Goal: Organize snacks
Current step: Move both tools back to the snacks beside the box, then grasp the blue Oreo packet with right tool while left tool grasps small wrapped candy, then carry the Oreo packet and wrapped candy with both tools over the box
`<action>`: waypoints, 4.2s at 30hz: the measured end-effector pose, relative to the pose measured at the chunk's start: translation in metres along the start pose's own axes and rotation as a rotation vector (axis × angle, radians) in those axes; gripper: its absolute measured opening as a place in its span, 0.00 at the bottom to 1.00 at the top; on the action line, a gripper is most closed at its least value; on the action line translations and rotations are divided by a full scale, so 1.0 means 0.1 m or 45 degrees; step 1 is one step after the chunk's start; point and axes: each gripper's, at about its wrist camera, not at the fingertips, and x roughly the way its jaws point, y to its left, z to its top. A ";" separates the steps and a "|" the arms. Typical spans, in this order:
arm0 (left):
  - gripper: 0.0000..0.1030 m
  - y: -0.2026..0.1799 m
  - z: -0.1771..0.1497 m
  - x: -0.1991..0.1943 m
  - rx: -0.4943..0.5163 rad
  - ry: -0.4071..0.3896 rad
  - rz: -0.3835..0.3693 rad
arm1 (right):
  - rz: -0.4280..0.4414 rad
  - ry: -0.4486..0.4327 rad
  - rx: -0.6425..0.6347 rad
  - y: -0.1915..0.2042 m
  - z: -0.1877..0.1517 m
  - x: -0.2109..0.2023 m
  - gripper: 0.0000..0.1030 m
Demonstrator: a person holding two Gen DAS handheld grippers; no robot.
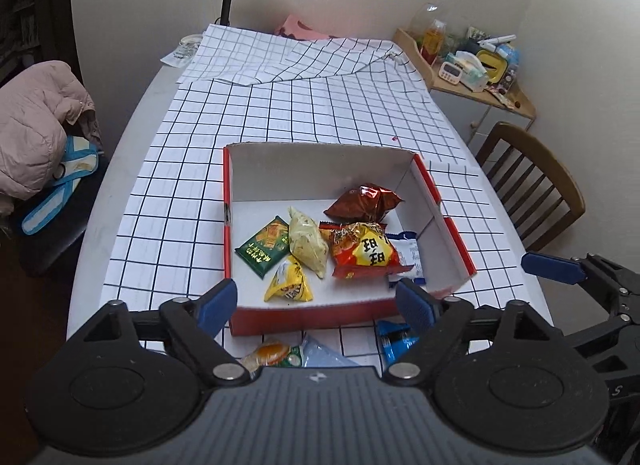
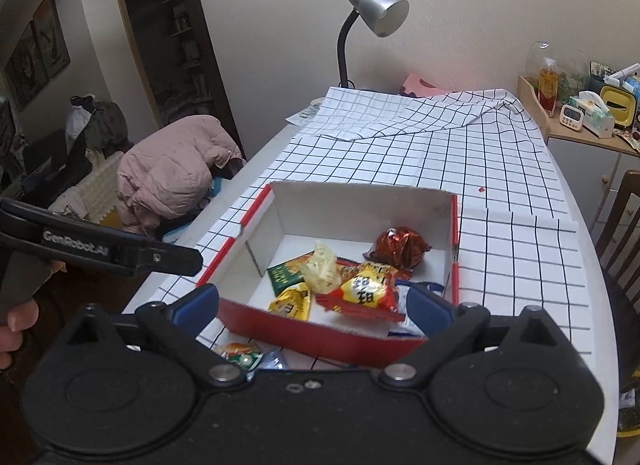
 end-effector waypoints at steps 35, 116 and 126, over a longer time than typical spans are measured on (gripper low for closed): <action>0.88 0.46 -1.25 0.50 -0.307 0.317 0.085 | 0.011 0.258 -0.234 -0.38 -0.93 0.68 0.96; 0.16 0.25 -0.68 -0.03 -0.181 0.071 0.149 | -0.195 0.065 -0.073 0.17 -0.49 0.03 0.45; 0.16 -0.03 -0.10 0.03 -0.093 -0.014 0.148 | -0.239 -0.012 -0.069 0.00 -0.06 0.08 0.45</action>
